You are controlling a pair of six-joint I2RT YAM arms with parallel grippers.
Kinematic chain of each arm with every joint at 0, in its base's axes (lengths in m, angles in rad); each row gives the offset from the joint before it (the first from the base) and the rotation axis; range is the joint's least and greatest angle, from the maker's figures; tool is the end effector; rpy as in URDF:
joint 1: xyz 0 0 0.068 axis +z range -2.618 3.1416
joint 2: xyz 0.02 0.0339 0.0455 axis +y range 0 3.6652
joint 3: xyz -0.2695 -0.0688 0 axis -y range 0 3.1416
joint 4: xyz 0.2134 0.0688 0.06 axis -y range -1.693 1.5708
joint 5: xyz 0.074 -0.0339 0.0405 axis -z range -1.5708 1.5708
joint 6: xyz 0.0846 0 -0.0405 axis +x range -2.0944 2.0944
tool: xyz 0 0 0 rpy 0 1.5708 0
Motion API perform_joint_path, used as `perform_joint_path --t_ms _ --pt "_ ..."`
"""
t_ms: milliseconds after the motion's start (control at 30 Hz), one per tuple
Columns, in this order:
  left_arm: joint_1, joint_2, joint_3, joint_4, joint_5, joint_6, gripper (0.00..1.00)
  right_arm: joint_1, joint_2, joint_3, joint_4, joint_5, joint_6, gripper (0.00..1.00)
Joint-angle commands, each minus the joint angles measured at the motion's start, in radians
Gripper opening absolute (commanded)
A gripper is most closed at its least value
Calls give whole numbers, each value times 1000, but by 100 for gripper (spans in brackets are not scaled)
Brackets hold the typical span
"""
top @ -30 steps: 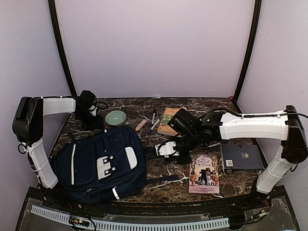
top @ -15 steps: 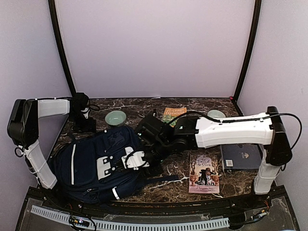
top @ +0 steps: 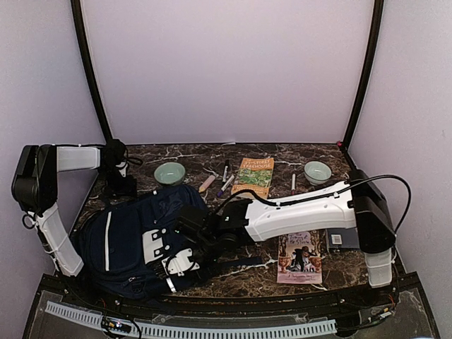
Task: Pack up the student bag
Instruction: Move the student bag to the center of the board.
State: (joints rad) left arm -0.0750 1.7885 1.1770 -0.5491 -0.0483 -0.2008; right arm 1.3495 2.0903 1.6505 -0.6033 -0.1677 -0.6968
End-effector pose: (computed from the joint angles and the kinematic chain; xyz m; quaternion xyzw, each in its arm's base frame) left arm 0.3499 -0.0222 0.1579 -0.0664 0.9765 -0.0046 0.2049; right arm 0.0854 0.4438 0.1749 -0.8327 0.4822 0.1599 0.2202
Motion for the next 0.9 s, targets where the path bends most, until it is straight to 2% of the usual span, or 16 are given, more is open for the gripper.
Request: perform_joint_path --t_ms 0,133,333,533,700,867 --pt "1 -16 -5 -14 46 20 72 2 -68 -92 -1 56 -12 0" --pt "0 -45 -12 -3 72 29 71 -21 -247 -284 9 73 -54 0" --pt "-20 -50 -23 21 150 47 70 -128 -457 -488 -83 -43 -139 0" --pt "-157 18 -32 57 364 103 69 -161 -552 -608 -134 -47 -175 2" --pt "-244 32 -60 61 536 98 75 -213 -582 -666 -98 -10 -171 5" --pt "-285 1 -138 65 584 79 75 -287 -619 -707 -70 7 -173 12"
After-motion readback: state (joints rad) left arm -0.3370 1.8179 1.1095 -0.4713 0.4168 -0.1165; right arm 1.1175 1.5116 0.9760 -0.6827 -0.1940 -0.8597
